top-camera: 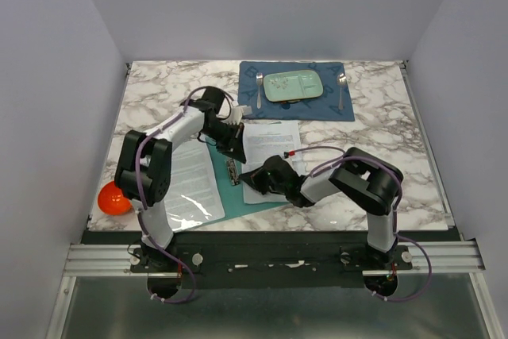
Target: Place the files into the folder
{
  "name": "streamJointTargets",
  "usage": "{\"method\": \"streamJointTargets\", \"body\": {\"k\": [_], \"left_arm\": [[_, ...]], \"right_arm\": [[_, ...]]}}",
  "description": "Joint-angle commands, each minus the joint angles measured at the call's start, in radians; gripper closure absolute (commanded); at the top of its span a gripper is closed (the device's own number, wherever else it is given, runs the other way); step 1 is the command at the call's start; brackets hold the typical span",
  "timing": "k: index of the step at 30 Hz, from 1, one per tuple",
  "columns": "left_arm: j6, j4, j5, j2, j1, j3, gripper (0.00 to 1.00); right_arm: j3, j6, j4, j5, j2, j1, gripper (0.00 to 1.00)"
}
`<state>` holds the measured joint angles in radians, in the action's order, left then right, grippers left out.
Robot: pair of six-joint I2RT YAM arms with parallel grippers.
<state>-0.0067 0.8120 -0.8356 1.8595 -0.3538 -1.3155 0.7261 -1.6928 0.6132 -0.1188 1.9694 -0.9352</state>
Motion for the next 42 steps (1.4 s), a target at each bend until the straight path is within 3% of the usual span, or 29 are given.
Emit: {"method": "streamJointTargets", "body": {"k": [1, 4, 11, 25, 31, 38, 41, 42], "left_arm": [[0.056, -0.063, 0.243, -0.066, 0.062, -0.005, 0.93], [0.053, -0.095, 0.404, -0.053, 0.068, 0.012, 0.9], [0.096, -0.154, 0.518, -0.01, 0.053, 0.067, 0.91], [0.094, -0.192, 0.503, -0.008, -0.068, 0.171, 0.91], [0.097, -0.177, 0.434, -0.025, -0.161, 0.165, 0.91], [0.106, -0.099, 0.389, -0.097, -0.16, 0.11, 0.91], [0.119, -0.022, 0.366, -0.143, -0.13, 0.053, 0.84], [0.123, 0.018, 0.354, -0.155, -0.117, 0.023, 0.76]], "right_arm": [[-0.126, 0.09, -0.477, 0.007, 0.105, -0.056, 1.0], [-0.145, 0.091, -0.477, -0.01, 0.082, -0.056, 1.0], [-0.185, 0.084, -0.481, -0.047, 0.04, -0.056, 1.0], [-0.021, 0.248, -0.645, -0.173, -0.069, -0.054, 0.99], [-0.053, 0.236, -0.659, -0.186, -0.101, -0.054, 1.0], [-0.074, 0.226, -0.662, -0.188, -0.107, -0.054, 1.0], [-0.068, 0.229, -0.664, -0.196, -0.11, -0.054, 1.0], [-0.067, 0.232, -0.665, -0.197, -0.109, -0.054, 1.0]]}}
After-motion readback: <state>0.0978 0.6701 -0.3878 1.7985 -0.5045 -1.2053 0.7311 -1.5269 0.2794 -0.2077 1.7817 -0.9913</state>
